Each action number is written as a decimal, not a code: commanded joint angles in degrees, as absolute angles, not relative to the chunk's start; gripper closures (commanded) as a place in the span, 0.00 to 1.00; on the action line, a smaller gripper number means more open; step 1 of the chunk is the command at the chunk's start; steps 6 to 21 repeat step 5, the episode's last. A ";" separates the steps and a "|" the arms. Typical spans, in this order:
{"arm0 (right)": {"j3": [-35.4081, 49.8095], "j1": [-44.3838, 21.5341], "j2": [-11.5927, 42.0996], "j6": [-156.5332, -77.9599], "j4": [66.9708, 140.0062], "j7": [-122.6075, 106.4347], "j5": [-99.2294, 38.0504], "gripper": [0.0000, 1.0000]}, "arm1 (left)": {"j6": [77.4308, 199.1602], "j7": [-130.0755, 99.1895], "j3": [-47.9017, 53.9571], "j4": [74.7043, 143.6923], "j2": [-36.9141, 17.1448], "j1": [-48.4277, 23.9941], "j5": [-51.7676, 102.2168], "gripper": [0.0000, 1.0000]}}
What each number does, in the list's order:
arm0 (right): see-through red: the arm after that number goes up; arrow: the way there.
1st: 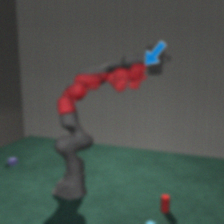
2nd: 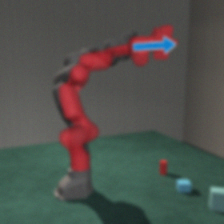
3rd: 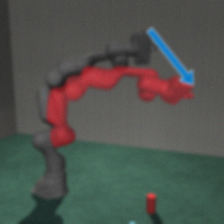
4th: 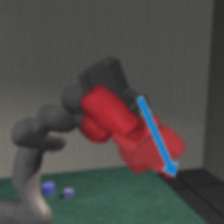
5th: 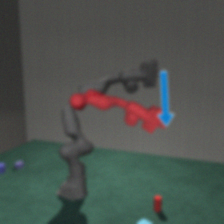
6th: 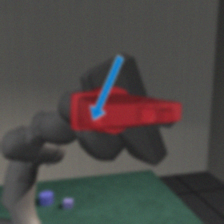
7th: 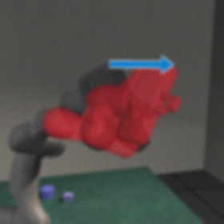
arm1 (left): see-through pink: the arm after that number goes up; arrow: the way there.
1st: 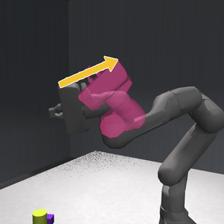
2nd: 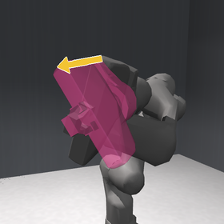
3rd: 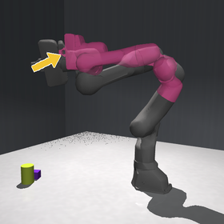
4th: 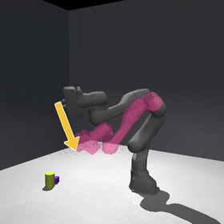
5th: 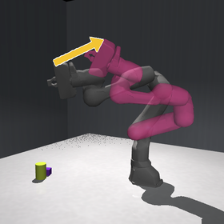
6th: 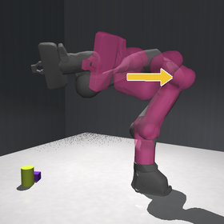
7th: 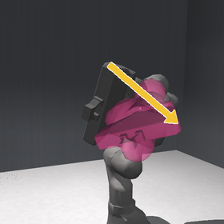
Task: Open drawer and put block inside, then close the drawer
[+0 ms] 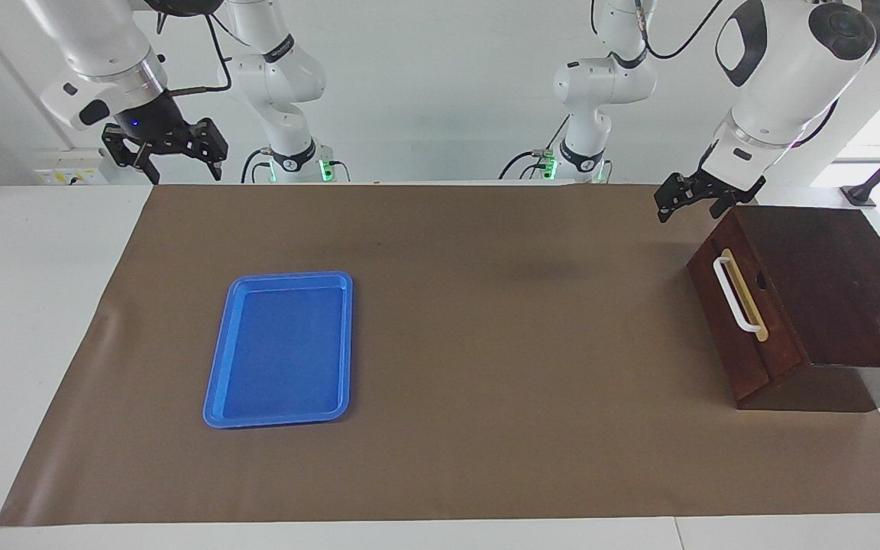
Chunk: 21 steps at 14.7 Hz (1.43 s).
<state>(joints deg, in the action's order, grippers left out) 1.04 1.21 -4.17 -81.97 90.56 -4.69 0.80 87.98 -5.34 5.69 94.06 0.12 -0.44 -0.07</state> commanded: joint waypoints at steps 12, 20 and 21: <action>1.49 2.20 -5.10 -82.53 91.32 -4.13 -0.35 0.00 | 87.45 -4.83 5.36 92.29 0.00 -0.26 -0.35 0.00; 1.49 2.20 -5.10 -82.53 91.32 -4.13 -0.35 0.00 | 87.45 -4.83 5.36 92.29 0.00 -0.26 -0.35 0.00; 1.49 2.20 -5.10 -82.53 91.32 -4.13 -0.35 0.00 | 87.45 -4.83 5.36 92.29 0.00 -0.26 -0.35 0.00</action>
